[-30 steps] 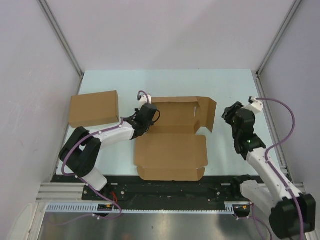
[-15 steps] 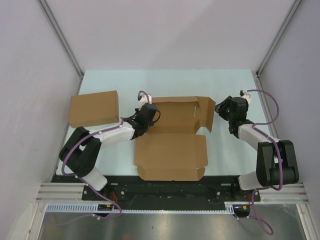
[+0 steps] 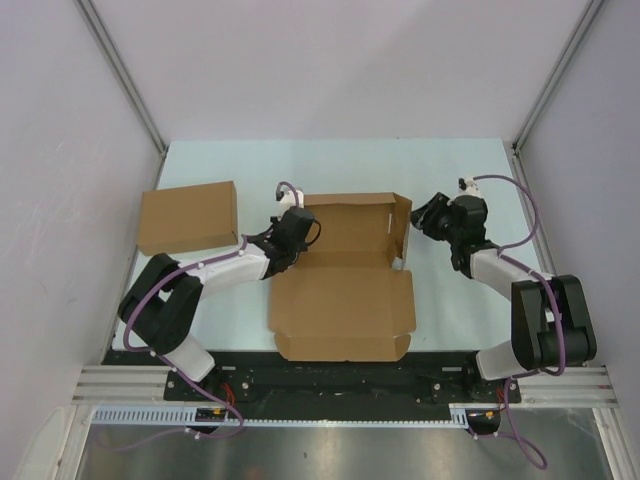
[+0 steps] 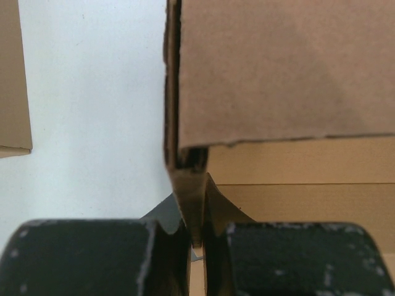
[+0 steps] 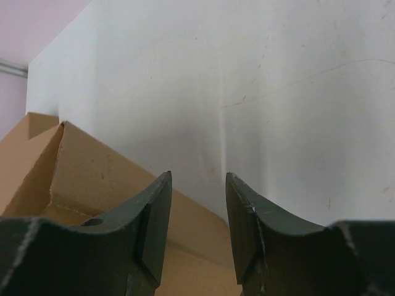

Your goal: Fold the paper box

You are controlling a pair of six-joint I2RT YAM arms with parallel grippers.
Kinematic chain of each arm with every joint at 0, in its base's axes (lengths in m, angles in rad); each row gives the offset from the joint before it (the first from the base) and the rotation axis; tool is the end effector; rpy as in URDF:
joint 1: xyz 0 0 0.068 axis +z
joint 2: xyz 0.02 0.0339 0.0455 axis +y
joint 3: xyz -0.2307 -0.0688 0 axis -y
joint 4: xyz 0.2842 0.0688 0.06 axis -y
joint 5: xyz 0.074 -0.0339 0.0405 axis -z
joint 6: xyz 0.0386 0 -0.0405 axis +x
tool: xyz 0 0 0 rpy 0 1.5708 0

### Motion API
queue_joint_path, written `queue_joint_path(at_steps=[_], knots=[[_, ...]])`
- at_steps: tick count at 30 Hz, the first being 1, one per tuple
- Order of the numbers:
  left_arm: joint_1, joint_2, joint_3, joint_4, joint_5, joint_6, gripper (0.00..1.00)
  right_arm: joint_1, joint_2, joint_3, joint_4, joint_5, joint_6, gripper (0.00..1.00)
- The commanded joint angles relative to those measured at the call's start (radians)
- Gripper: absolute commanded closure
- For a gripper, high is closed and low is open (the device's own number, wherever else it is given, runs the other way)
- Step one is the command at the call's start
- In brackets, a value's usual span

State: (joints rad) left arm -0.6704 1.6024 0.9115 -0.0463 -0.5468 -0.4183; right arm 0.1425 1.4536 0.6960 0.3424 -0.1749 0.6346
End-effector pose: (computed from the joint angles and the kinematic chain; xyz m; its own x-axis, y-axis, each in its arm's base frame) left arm 0.2975 -0.2103 0.1373 -0.5744 0.0126 -0.8185 -0.0046 0.9998 0.0187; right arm 0.3388 0.0554 0.1457 -0.4979 0.5184 -0.6953 -0.0028 0.8007 0.5990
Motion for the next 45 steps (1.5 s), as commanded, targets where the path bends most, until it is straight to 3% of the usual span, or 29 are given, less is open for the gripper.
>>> queue_joint_path(at_steps=[1, 18, 34, 45], knots=[[-0.008, 0.001, -0.006, -0.029, -0.007, 0.024, 1.0, 0.014, -0.05, -0.033, 0.066, -0.077, -0.039, 0.54], [-0.014, 0.004, -0.01, -0.035, -0.024, 0.029, 1.0, 0.1, -0.11, -0.053, 0.099, -0.138, -0.128, 0.52], [-0.015, 0.001, -0.013, -0.033, -0.028, 0.033, 1.0, 0.169, -0.256, -0.069, -0.054, -0.066, -0.231, 0.5], [-0.021, -0.012, -0.031, -0.012, -0.027, 0.038, 1.0, 0.201, -0.207, -0.079, -0.039, 0.001, -0.257, 0.47]])
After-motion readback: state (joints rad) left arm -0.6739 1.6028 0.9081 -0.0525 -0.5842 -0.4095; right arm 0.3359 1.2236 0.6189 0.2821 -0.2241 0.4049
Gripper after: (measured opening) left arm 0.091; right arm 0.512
